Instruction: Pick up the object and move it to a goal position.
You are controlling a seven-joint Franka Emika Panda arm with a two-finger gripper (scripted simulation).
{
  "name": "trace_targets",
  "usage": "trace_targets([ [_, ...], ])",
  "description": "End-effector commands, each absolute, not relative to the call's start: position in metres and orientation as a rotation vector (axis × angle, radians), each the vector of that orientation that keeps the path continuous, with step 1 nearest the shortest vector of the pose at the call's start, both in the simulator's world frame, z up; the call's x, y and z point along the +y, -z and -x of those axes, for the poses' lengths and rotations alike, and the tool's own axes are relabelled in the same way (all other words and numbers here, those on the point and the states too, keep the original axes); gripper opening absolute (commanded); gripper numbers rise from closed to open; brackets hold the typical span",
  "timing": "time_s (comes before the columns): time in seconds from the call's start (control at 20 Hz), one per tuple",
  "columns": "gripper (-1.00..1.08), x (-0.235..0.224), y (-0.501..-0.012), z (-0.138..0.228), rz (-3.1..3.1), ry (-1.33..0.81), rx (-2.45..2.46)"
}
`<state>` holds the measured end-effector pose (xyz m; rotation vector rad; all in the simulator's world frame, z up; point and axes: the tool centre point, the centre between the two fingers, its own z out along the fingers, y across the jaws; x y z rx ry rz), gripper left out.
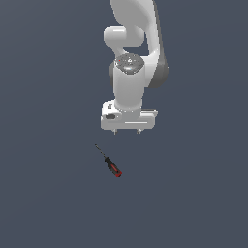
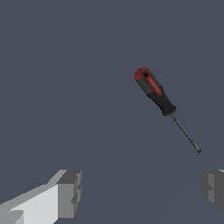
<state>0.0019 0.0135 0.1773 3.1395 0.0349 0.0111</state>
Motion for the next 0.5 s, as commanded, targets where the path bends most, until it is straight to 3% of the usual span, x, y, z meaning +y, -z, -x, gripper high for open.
trace_targets([
  [0.0,1.0,0.013,-0.177,-0.002,-3.139,-0.011,0.035],
  [0.45,1.0,0.006,-0.199,-0.011,-3.113,-0.062,0.033],
])
